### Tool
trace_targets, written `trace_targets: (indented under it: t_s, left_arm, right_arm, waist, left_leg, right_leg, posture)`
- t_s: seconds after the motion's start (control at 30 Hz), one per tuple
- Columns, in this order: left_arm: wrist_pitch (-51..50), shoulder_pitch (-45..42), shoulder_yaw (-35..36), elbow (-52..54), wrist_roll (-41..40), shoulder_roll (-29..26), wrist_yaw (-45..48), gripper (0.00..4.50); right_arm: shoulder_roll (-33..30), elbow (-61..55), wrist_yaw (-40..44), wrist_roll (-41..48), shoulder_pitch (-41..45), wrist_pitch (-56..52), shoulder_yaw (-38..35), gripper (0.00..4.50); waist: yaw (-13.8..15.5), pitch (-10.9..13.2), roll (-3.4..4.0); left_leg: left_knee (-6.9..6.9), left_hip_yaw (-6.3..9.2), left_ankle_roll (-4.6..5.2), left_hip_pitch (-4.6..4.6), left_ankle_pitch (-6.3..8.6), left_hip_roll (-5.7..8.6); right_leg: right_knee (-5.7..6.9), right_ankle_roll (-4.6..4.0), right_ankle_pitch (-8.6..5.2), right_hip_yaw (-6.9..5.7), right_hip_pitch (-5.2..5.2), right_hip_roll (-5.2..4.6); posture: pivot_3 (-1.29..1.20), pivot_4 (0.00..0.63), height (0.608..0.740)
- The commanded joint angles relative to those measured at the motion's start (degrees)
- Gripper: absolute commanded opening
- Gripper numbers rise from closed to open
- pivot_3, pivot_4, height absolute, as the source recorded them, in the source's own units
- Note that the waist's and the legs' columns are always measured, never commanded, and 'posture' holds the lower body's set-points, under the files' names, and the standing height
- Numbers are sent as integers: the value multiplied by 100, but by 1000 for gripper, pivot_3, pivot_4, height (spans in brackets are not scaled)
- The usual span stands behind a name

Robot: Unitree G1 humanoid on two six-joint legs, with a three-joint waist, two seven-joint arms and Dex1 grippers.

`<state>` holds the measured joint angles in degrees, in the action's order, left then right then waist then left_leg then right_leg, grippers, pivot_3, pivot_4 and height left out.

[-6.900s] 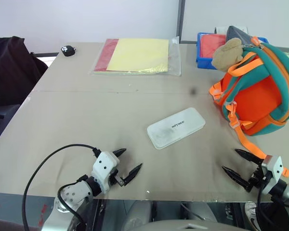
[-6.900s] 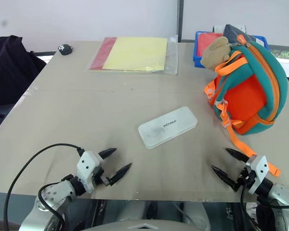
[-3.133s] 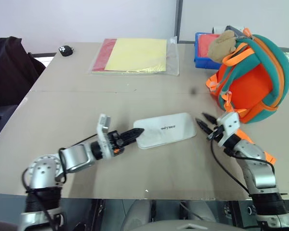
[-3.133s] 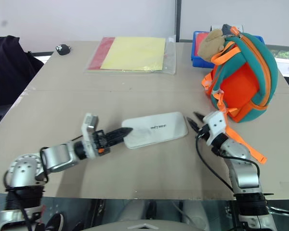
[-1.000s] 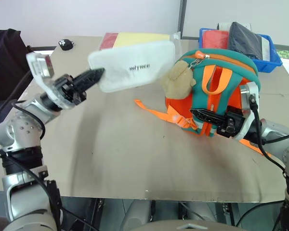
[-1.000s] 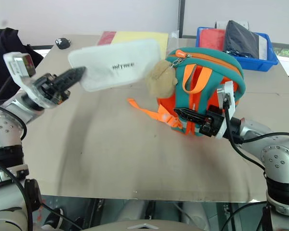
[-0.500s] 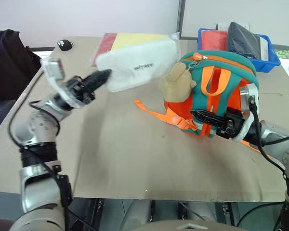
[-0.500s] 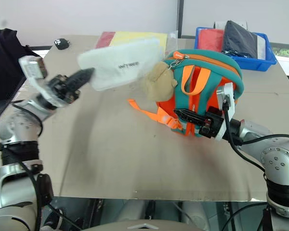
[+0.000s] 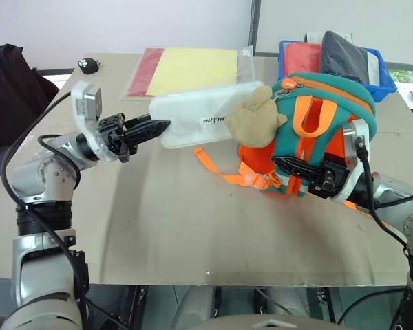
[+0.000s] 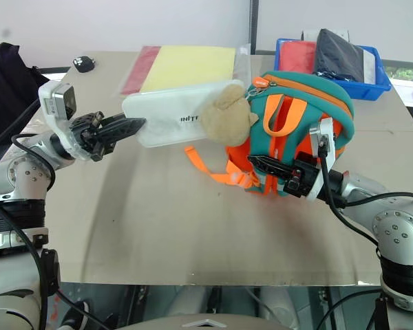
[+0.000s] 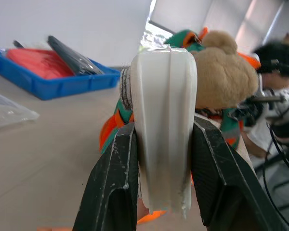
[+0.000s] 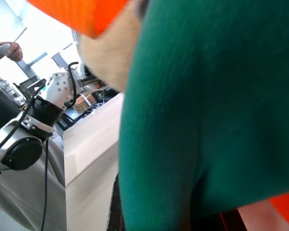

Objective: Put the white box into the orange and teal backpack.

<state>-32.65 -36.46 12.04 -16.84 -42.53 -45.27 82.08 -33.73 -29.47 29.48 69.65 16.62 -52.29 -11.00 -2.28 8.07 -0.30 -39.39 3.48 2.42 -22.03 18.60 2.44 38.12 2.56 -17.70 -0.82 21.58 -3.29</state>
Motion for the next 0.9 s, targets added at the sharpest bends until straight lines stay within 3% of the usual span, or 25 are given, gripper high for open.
trace_targets:
  t_s: [0.03,0.2,0.43,0.57,0.7,0.9]
  left_arm:
    - [639,-353,-357,-297,540,-225,681,1050]
    - [2197,-1133,-1153,-838,1515,166,1036,1050]
    - [3198,-2203,-1320,-2102,2078,605,864,1050]
    - [3265,-2635,-1338,-2609,2292,1085,621,1050]
    - [3315,-2989,-1511,-2845,2582,1800,293,1050]
    - [3324,-3899,-1670,-3947,3138,3135,-996,1050]
  right_arm:
    - [-23,-176,25,69,55,136,-45,64]
    - [12,-127,75,29,79,160,3,64]
    - [66,-205,28,-21,4,231,45,64]
    - [70,-245,25,-58,-17,273,89,64]
    - [100,-182,56,-212,49,323,175,64]
    - [220,-161,55,-376,127,408,307,64]
  waist:
    - [7,0,0]
    - [44,0,-1]
    - [-6,0,-2]
    - [-9,0,-3]
    - [6,2,-6]
    - [13,5,-10]
  left_leg:
    - [0,0,0,0,0,0]
    - [-4,4,1,-2,0,7]
    - [-11,7,1,-8,-1,15]
    - [-15,8,2,-1,-1,18]
    - [-29,18,3,-8,-1,25]
    - [-74,70,4,-53,0,43]
  right_leg:
    - [0,0,0,-1,0,1]
    - [-2,0,0,-8,-1,-2]
    - [23,1,0,-11,5,-5]
    - [71,2,-1,-4,4,-5]
    - [73,2,-1,-7,4,-6]
    - [73,4,-1,-33,13,-4]
  posture:
    - [0,150,740]
    - [0,150,740]
    - [0,150,740]
    - [0,150,740]
    - [0,150,740]
    - [0,150,740]
